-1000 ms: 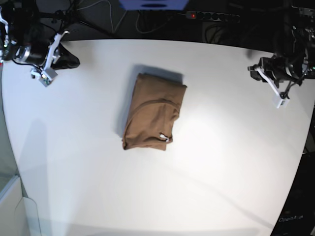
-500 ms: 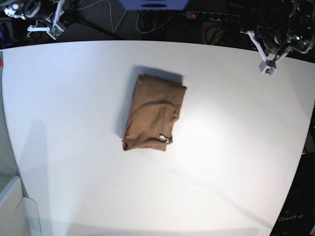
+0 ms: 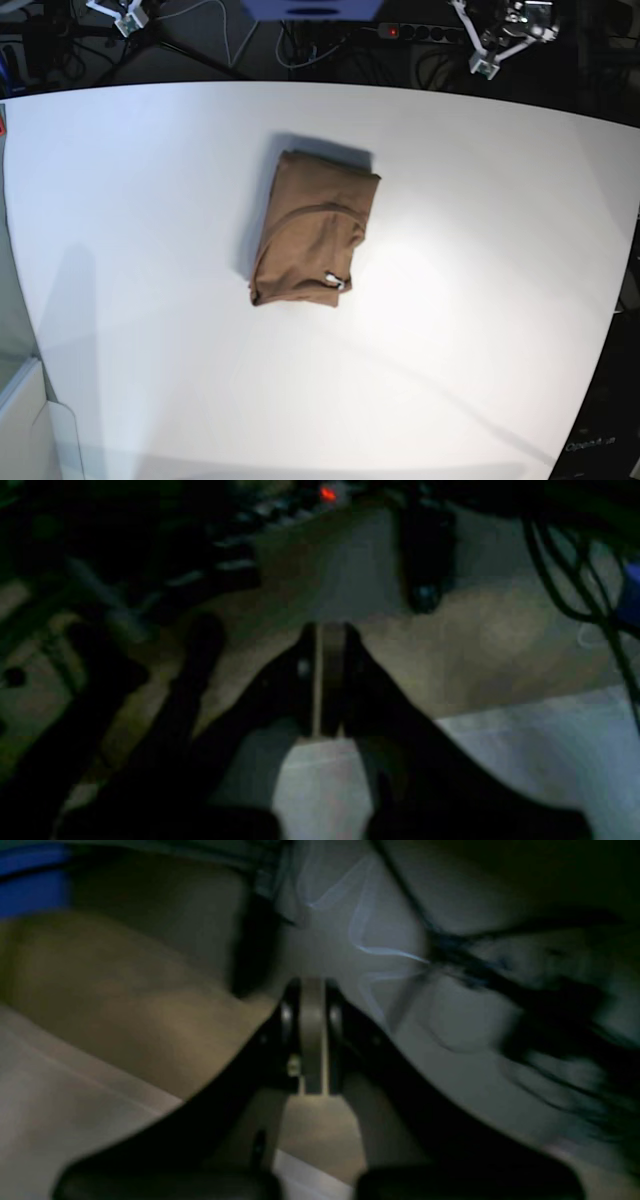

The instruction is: Fold the T-shirt properly

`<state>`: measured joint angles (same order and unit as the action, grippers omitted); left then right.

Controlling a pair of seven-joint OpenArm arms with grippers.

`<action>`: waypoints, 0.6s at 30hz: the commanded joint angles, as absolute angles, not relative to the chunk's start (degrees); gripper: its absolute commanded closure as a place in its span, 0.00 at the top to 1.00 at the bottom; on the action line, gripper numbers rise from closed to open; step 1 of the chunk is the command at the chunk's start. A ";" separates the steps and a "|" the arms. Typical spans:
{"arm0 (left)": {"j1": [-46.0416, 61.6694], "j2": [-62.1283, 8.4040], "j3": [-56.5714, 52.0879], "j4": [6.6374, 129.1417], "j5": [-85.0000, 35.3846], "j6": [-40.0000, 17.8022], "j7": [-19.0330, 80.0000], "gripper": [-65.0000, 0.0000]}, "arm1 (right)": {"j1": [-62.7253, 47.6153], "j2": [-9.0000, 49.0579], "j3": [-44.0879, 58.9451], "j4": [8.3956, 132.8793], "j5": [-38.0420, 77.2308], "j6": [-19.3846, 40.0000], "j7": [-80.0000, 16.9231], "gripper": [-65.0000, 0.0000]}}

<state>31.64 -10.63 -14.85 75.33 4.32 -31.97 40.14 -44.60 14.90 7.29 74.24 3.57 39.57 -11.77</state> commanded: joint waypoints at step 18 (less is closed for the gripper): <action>9.89 -7.43 -14.90 9.54 8.31 -31.96 -8.13 0.03 | -8.31 11.47 6.37 0.00 -10.24 28.00 30.11 0.01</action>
<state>9.82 -7.18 -14.96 9.21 8.71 -31.51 -7.70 -9.10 10.66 6.33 -0.10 -10.55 27.44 28.84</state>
